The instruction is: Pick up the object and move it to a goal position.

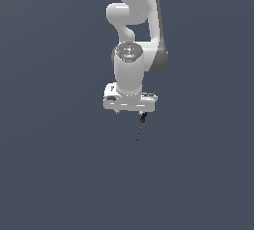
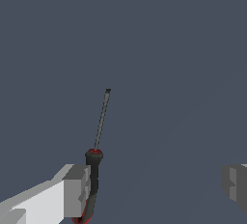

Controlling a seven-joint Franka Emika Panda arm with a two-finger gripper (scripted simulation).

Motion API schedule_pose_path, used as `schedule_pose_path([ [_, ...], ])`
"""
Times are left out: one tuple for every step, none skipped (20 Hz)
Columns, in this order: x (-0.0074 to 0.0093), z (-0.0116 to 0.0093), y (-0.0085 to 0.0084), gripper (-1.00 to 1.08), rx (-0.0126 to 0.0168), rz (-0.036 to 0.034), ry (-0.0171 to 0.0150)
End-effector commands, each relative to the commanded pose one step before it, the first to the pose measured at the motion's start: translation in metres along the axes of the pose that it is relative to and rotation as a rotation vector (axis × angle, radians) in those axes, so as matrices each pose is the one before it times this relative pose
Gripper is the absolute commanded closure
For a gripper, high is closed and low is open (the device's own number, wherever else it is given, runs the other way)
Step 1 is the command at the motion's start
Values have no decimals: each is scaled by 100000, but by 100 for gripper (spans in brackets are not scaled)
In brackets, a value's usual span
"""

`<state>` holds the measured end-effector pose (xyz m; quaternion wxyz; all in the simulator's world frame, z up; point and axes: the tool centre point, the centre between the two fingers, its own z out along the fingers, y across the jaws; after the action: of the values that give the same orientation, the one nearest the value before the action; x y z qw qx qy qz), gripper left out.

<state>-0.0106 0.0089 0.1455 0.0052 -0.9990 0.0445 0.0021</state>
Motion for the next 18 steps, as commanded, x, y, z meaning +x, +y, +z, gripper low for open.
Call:
schedule_pose_path([
  [-512,1418,-1234,-92,-174,2964,23],
  [-263,627,-531,-92,-79,1371,34],
  [-293,642,-539,-92,-80,1414,38],
  [-299,607,-504,-92,-75,1345,39],
  [-299,568,-465,-92,-70,1269,39],
  [-296,529,-428,-92,-64,1190,39],
  [-290,492,-393,-92,-59,1111,38],
  [-281,454,-357,-92,-54,1036,37],
  [-270,418,-326,-92,-49,955,35],
  [-256,382,-293,-92,-44,880,33],
  [-240,347,-262,-92,-40,804,31],
  [-222,312,-233,-92,-35,726,29],
  [-203,278,-204,-92,-31,650,26],
  [-182,244,-178,-92,-27,572,24],
  [-160,211,-151,-92,-23,497,21],
  [-137,178,-127,-92,-19,419,18],
  [-113,145,-102,-92,-16,345,15],
  [-89,112,-79,-92,-12,267,12],
])
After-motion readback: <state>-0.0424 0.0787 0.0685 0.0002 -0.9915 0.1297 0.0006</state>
